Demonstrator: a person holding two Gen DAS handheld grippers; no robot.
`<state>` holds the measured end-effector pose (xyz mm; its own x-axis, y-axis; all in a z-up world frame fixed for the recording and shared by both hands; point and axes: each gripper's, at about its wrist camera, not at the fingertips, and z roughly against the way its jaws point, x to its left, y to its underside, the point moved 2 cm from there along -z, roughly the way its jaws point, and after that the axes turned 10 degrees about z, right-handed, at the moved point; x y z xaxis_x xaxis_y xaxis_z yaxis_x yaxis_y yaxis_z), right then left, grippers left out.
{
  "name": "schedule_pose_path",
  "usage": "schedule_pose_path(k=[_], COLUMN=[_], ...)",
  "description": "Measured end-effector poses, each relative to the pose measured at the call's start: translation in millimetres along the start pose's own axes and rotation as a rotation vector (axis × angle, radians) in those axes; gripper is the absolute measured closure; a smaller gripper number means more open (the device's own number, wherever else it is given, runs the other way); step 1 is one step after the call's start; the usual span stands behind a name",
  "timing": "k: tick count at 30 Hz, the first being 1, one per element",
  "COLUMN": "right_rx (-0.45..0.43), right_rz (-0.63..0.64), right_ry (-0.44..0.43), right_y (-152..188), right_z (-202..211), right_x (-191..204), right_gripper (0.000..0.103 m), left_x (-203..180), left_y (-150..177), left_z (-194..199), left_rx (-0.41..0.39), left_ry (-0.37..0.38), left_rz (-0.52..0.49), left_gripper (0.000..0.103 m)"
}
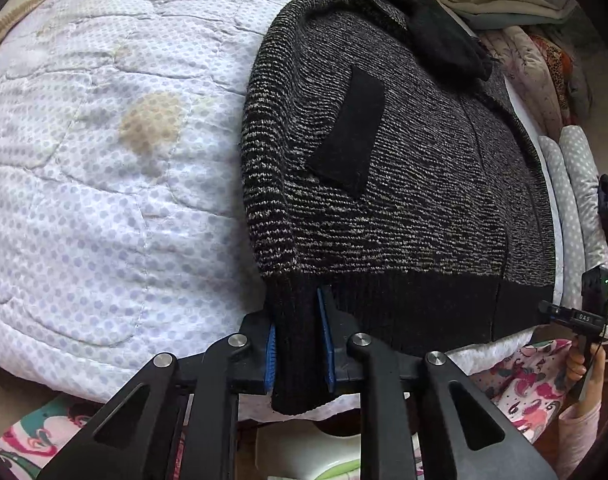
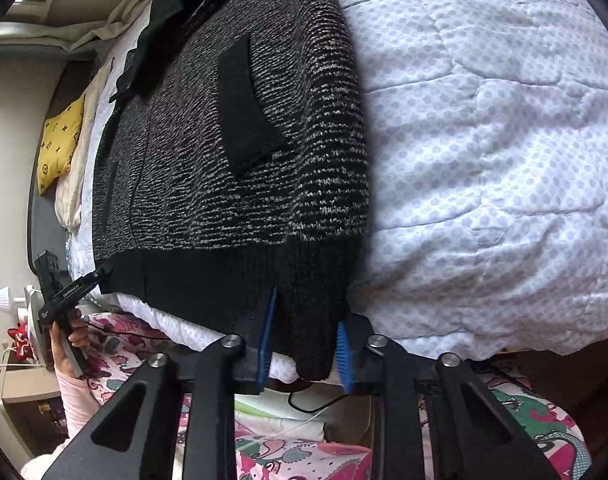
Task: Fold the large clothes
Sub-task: 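Lift the held hem and fold it toward the collar with both tools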
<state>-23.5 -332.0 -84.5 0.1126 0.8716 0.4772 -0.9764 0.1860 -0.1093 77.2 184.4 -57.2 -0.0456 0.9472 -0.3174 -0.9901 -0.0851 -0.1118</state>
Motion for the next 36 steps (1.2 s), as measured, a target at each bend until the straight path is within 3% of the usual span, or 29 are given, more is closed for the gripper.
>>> schedule_pose_path(k=[3, 7, 20, 27, 36], right_rx=[0.009, -0.002, -0.201, -0.338, -0.486], right_rz=[0.021, 0.023, -0.020, -0.001, -0.002], right_ry=[-0.007, -0.023, -0.276, -0.316, -0.334], right_y=[0.6, -0.1, -23.6, -60.8, -131.5], right_z=[-1.3, 2.3, 52.0, 93.2, 135.2], right_x=[4.9, 7.1, 16.3, 28.9, 46.7], right_gripper=[0.093, 0.097, 0.098, 0.099, 0.099], left_x=[-7.2, -13.3, -0.8, -16.6, -49.9], left_y=[4.6, 5.1, -20.9, -63.2, -138.3], left_z=[-1.0, -0.2, 41.2, 69.1, 99.7], left_rx=[-0.003, -0.002, -0.005, -0.093, -0.224], left_ry=[-0.002, 0.007, 0.274, 0.382, 0.428], left_rz=[-0.017, -0.012, 0.123, 0.161, 0.171], left_gripper=[0.091, 0.092, 0.093, 0.093, 0.093])
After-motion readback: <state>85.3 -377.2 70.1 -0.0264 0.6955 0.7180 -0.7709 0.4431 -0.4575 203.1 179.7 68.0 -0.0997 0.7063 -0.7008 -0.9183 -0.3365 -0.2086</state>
